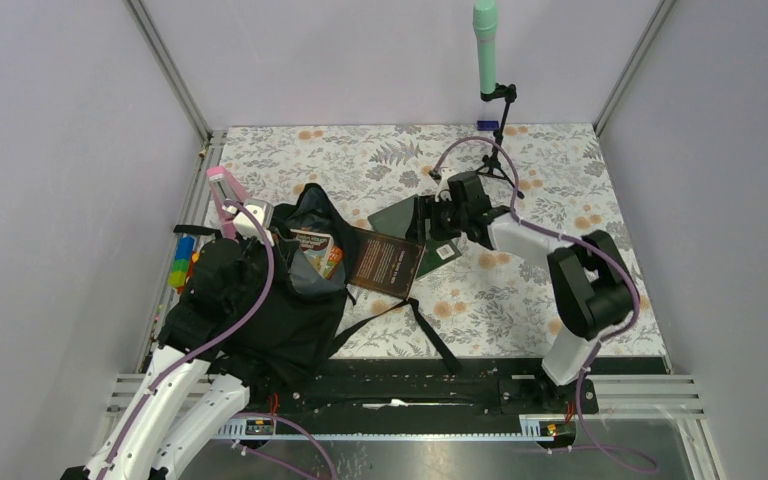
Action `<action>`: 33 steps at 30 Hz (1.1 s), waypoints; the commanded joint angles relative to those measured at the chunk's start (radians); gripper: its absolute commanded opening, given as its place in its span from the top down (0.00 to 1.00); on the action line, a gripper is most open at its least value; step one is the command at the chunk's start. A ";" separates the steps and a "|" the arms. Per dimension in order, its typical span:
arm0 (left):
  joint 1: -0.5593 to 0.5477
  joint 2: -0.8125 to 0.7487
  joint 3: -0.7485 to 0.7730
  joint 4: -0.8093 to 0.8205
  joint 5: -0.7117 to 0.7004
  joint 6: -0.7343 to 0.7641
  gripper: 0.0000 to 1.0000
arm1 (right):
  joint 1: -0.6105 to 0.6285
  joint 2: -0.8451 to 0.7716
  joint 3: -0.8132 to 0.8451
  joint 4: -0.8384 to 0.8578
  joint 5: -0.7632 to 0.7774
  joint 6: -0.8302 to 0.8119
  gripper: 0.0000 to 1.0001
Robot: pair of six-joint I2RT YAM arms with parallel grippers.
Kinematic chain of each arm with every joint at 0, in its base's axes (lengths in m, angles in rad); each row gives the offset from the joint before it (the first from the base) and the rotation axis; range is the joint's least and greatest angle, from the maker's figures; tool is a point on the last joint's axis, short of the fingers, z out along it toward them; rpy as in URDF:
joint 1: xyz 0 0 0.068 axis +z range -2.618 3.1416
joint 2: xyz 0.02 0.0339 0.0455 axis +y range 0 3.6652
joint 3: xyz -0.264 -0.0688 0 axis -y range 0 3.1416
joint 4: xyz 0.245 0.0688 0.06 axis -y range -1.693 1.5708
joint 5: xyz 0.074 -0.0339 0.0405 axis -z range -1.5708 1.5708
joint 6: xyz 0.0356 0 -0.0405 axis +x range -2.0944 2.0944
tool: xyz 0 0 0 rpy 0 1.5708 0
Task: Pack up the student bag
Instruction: Pick up the book from the center of the board.
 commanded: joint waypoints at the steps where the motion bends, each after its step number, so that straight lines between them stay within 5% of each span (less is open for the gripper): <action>1: -0.007 -0.015 0.036 0.140 0.069 0.003 1.00 | -0.019 0.130 0.107 -0.112 -0.130 -0.079 0.22; 18: -0.007 -0.002 0.043 0.143 0.094 -0.012 1.00 | -0.027 0.284 0.163 -0.256 -0.502 -0.040 0.32; 33: -0.007 0.002 0.043 0.147 0.097 -0.025 1.00 | 0.015 0.327 0.154 -0.179 -0.587 0.106 0.50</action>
